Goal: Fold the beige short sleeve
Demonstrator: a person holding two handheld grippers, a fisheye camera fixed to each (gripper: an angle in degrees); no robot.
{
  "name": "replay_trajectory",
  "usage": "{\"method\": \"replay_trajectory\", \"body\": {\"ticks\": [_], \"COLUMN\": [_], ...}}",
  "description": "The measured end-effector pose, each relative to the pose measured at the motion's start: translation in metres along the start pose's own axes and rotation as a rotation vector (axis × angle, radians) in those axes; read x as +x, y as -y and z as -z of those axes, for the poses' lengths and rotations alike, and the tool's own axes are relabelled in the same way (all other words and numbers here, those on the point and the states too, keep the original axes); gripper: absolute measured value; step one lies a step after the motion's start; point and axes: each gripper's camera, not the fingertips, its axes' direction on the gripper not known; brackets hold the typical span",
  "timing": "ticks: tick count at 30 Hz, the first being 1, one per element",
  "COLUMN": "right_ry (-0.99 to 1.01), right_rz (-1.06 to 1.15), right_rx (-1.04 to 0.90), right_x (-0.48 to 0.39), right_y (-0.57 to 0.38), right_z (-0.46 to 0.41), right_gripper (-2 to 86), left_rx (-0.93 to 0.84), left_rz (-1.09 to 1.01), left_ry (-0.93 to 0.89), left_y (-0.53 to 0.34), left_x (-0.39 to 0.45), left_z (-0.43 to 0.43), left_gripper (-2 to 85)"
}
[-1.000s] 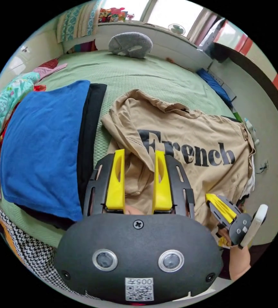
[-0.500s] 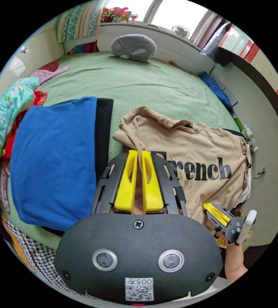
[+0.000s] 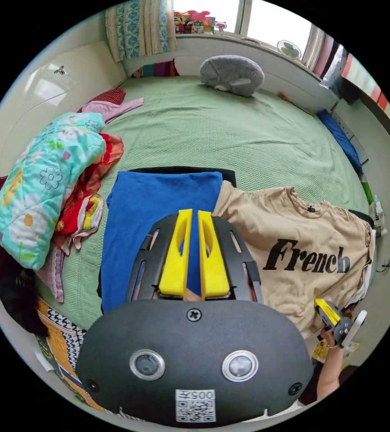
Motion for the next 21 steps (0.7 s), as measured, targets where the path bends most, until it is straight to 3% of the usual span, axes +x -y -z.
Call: {"method": "replay_trajectory", "body": {"ticks": [3, 7, 10, 15, 18, 21], "right_ry": [0.060, -0.062, -0.078, -0.149, -0.198, -0.156], "right_rz": [0.019, 0.023, -0.028, -0.183, -0.261, -0.282], "right_rx": [0.131, 0.247, 0.204, 0.017, -0.066, -0.028], "right_x": [0.018, 0.042, 0.069, 0.103, 0.119, 0.132], "right_y": [0.010, 0.056, 0.107, 0.177, 0.192, 0.204], "right_z": [0.034, 0.071, 0.062, -0.009, -0.045, -0.053], "right_gripper": [-1.3, -0.1, -0.1, -1.1, -1.0, -0.9], "left_rx": [0.032, 0.052, -0.013, -0.150, -0.119, -0.031], "left_rz": [-0.107, -0.211, -0.263, -0.257, -0.228, -0.232], "left_ry": [-0.005, -0.057, -0.118, -0.018, 0.066, 0.133], "left_y": [0.005, 0.016, 0.025, 0.029, 0.028, 0.031], "left_x": [0.020, 0.055, 0.090, 0.139, 0.147, 0.146], "left_z": [0.008, 0.009, -0.012, -0.076, -0.091, -0.090], "left_gripper": [8.6, 9.5, 9.6, 9.3, 8.4, 7.2]}}
